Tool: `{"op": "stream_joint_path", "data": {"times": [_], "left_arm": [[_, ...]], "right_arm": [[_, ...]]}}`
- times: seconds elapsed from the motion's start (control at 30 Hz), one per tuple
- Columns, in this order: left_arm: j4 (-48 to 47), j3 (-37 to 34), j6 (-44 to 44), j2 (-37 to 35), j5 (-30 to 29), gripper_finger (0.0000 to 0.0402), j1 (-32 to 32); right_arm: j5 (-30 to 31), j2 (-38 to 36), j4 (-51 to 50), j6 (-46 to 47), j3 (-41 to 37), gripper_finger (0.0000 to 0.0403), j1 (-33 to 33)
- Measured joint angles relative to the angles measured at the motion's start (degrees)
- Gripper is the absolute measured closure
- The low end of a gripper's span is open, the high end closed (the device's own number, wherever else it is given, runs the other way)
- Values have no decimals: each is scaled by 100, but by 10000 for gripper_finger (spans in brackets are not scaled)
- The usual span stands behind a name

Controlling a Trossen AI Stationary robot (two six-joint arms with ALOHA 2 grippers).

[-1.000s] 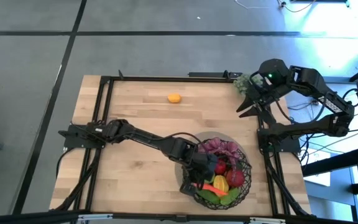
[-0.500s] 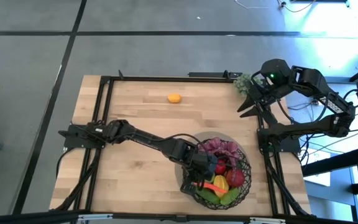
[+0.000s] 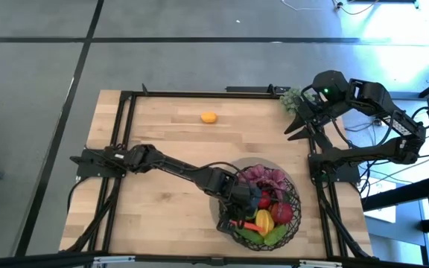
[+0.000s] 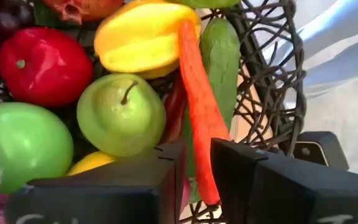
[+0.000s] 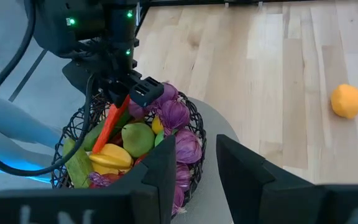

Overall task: Build produce basket
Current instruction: Put the yellow lemon into the wire basket

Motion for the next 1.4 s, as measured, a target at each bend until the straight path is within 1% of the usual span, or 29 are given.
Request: {"op": "stream_joint_path", "data": {"times": [0.1,0.2,0.27,0.4,0.43,0.53,0.57,0.67,0.7,0.8,0.87,0.93,1.03,1.1,1.17,1.3,1.4], "left_arm": [[35,2,-2,-11,-2,336,4],[8,19,-283,-53,-5,336,48],[-73,150,-264,-143,-73,338,85],[-321,157,-189,-600,-883,337,124],[-344,200,-297,-655,-1072,336,153],[-797,166,-652,-846,-1509,335,326],[-715,175,-763,-933,-1627,337,422],[-1168,190,-1175,-1223,-2060,339,688],[-1183,202,-1380,-1305,-2173,339,806],[-1724,185,-1806,-1362,-2406,339,1161],[-1806,170,-1877,-1397,-2408,339,1429],[-2171,171,-1869,-1486,-2404,339,1708],[-2500,194,-1695,-1495,-2391,339,2085],[-2792,164,-1422,-1457,-2319,339,2356],[-2798,173,-1021,-1463,-2145,339,2664],[-2832,175,-181,-1471,-1610,340,3264],[-2884,175,187,-1469,-1232,340,3735]], "right_arm": [[-1,0,0,0,-1,292,0],[3,-22,0,-67,-1,292,0],[69,-63,0,-125,-1,292,0],[366,-162,14,-130,-1,292,-2],[416,-191,22,-129,-1,292,-2],[535,-260,31,-105,-5,292,2],[549,-269,34,-76,-6,292,2],[551,-271,69,24,-6,292,11],[579,-267,85,40,-6,292,13],[733,-245,106,69,-6,292,18],[745,-204,111,95,-6,292,17],[749,-175,112,162,-6,292,17],[747,-115,137,354,-6,292,20],[775,-46,168,357,-6,292,20],[918,35,168,344,-6,292,20],[1324,293,301,338,-6,292,20],[1359,490,725,181,-6,292,20]]}}
